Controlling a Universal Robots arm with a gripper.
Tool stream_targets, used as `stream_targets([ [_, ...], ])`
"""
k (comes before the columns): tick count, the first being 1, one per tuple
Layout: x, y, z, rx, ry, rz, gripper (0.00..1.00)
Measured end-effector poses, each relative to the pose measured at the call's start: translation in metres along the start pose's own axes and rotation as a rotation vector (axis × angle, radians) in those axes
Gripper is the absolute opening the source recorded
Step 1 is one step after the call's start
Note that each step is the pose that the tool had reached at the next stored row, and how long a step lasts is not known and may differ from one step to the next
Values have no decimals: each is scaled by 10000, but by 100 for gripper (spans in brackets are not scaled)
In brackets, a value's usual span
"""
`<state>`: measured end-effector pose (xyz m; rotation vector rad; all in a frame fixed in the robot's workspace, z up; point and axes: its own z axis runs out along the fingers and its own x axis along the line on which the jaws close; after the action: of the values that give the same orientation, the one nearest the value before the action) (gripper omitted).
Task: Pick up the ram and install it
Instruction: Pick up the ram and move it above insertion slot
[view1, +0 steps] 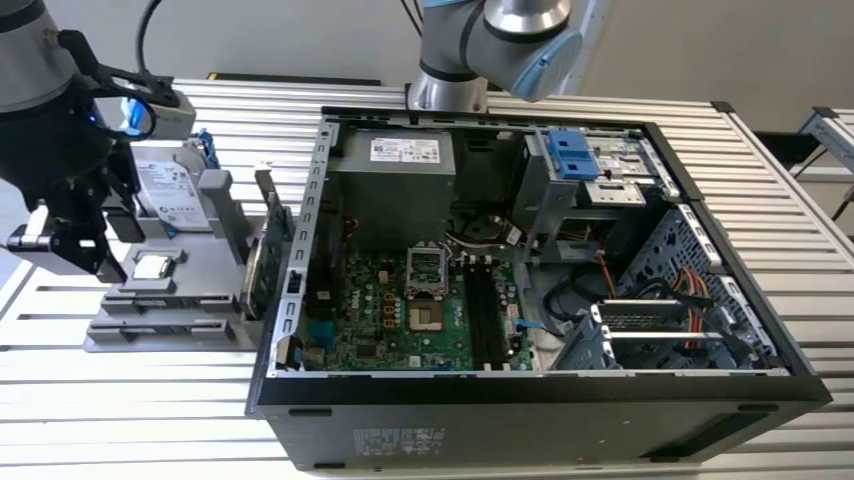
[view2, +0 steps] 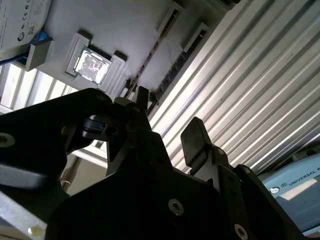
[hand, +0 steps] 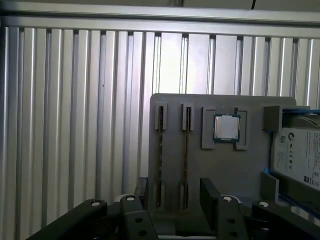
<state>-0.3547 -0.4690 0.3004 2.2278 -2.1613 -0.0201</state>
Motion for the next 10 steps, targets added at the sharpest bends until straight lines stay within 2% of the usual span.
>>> stream_targets([
  [10,0,-2,61,-39,-1,0,100],
])
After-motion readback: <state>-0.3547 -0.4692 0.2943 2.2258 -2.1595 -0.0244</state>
